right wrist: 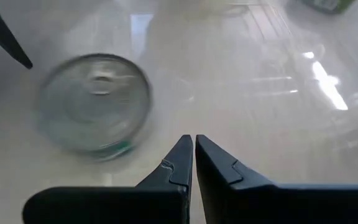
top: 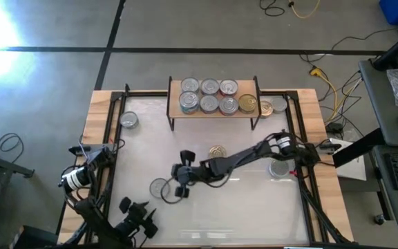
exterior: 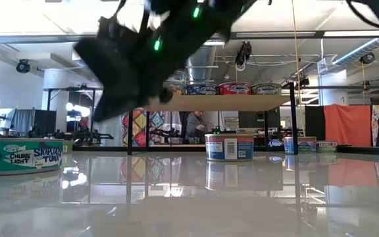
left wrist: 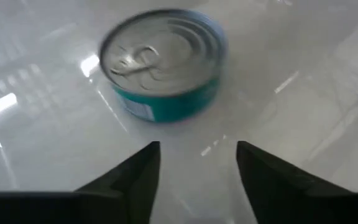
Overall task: Stack canned seafood by type on shelf
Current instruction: Stack the yellow-blue tuna can on top of the other yellow-blue tuna can on the shelf
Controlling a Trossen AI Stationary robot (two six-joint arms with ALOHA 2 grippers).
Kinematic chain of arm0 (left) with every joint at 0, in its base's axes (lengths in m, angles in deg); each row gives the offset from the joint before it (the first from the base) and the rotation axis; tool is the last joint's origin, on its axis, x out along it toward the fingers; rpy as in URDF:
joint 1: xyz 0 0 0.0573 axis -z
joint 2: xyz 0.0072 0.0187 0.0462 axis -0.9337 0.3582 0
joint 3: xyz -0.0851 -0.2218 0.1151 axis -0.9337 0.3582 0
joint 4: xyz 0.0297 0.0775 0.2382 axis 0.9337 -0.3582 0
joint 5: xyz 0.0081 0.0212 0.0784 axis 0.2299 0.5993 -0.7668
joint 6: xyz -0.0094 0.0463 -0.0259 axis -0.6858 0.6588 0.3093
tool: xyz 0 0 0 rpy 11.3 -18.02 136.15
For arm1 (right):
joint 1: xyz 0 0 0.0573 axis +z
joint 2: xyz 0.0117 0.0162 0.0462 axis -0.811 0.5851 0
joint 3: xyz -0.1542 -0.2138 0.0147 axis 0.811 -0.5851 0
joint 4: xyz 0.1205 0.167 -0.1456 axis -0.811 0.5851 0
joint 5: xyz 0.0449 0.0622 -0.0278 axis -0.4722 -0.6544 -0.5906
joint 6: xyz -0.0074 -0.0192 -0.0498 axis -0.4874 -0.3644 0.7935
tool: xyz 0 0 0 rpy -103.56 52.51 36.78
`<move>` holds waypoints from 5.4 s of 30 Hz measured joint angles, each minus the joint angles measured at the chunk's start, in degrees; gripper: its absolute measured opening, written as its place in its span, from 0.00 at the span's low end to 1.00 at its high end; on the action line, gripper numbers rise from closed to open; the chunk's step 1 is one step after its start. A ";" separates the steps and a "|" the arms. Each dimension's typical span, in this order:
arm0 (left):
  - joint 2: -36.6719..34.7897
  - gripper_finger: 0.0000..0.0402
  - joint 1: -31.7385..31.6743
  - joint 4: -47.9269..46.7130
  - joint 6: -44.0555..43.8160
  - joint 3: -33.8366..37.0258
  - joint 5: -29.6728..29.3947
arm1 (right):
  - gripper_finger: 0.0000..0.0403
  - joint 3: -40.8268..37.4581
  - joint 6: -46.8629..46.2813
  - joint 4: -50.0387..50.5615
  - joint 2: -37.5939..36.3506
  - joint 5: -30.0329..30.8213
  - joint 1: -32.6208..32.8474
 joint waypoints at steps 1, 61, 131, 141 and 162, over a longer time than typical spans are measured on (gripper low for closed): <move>0.00 0.52 -0.05 0.07 -0.78 1.03 -0.55 | 0.03 0.00 -0.03 -0.71 0.83 -0.04 -0.51; -20.54 0.84 -0.11 36.72 19.19 31.84 -6.03 | 0.03 1.55 -6.78 -4.88 4.58 -5.73 0.00; -15.30 0.99 -15.56 60.99 56.49 31.03 -13.26 | 0.03 1.66 -11.76 5.79 4.41 -14.68 2.16; -15.32 0.99 -16.10 60.99 56.54 31.23 -13.79 | 0.03 1.96 -11.87 7.13 4.41 -14.72 2.14; -49.26 0.95 -30.72 57.54 88.72 37.42 -6.78 | 0.03 1.74 6.74 27.08 -22.61 6.24 1.92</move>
